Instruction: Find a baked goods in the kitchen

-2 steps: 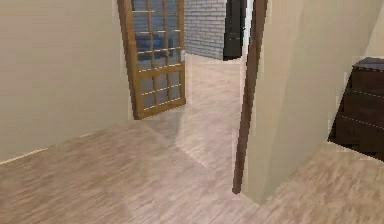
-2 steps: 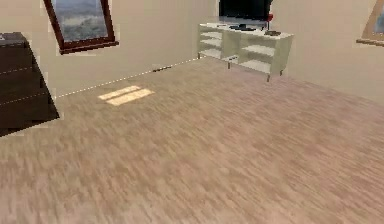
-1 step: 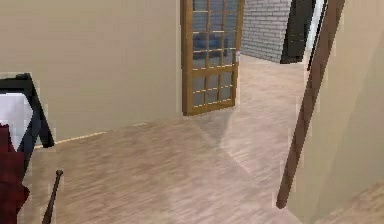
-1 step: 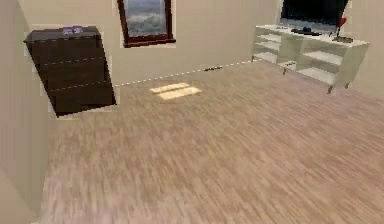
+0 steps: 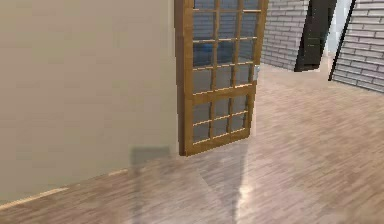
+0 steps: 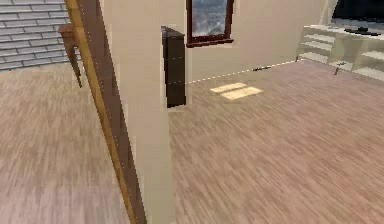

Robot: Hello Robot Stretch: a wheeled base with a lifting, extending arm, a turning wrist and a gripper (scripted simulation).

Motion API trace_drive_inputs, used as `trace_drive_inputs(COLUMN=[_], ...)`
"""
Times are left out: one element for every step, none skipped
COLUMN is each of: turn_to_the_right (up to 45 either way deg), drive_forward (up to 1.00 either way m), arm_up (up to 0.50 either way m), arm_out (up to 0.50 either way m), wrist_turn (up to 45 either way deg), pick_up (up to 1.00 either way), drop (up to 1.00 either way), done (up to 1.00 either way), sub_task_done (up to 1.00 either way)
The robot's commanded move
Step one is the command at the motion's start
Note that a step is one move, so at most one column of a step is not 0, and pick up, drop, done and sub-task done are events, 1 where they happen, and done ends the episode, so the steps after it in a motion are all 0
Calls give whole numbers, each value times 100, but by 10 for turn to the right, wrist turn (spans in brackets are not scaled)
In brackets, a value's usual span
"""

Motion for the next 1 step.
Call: trace_drive_inputs(turn_to_the_right=[-30], drive_forward=[0], arm_up=[0], arm_out=[0], wrist_turn=[0], pick_up=[0], drop=[0], done=[0], sub_task_done=[0])
